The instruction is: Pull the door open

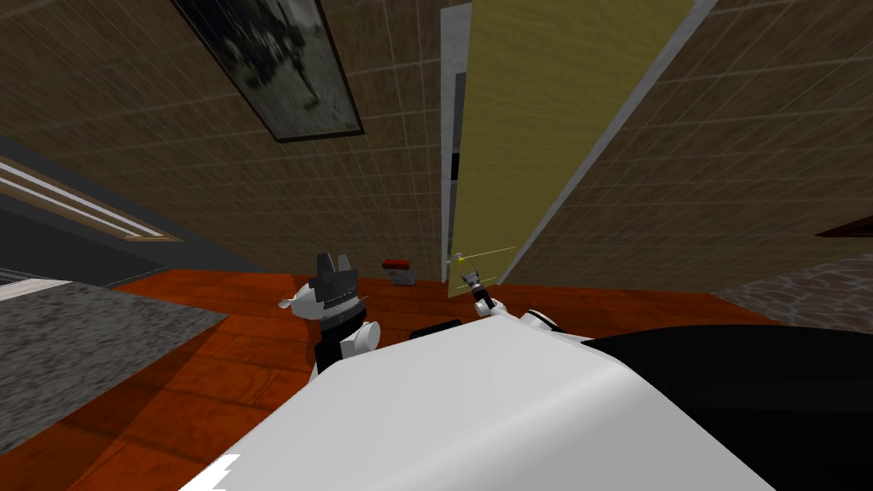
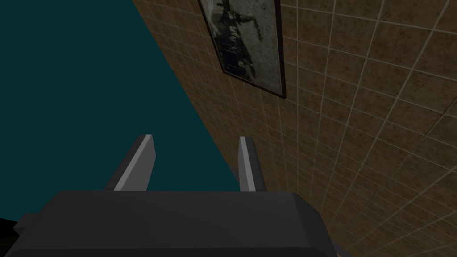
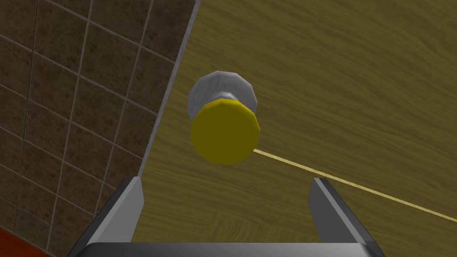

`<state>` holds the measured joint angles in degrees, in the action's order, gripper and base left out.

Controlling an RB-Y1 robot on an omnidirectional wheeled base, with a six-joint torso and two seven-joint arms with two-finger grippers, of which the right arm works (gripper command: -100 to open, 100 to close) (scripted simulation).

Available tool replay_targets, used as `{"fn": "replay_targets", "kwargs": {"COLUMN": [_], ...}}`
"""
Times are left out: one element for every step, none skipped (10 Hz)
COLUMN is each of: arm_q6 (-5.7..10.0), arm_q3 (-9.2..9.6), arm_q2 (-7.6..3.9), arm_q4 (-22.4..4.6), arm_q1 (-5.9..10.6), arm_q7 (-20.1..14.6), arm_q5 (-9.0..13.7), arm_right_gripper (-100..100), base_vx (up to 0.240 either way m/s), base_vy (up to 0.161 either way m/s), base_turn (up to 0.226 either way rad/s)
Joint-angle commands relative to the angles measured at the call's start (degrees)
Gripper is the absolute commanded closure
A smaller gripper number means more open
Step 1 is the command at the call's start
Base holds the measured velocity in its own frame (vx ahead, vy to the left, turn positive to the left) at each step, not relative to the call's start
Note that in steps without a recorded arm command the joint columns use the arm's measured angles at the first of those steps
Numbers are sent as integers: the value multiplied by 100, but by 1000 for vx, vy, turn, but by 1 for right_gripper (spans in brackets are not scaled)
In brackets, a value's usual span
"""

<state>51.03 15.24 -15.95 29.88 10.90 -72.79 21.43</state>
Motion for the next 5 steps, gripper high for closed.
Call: {"fn": "replay_targets", "kwargs": {"arm_q6": [5,5,-4,-13,-13], "arm_q3": [60,60,107,152,152], "arm_q2": [1,1,2,3,3], "arm_q4": [-18,-18,-9,-1,-1], "arm_q1": [20,20,26,31,31], "arm_q7": [-286,-328,-557,-704,-786], "arm_q5": [67,67,121,174,174], "arm_right_gripper": [-100,-100,-100,-100,-100], "base_vx": [-52,-39,-37,-50,-41], "base_vy": [-25,-19,-21,-36,-28], "base_turn": [26,16,26,43,19]}}
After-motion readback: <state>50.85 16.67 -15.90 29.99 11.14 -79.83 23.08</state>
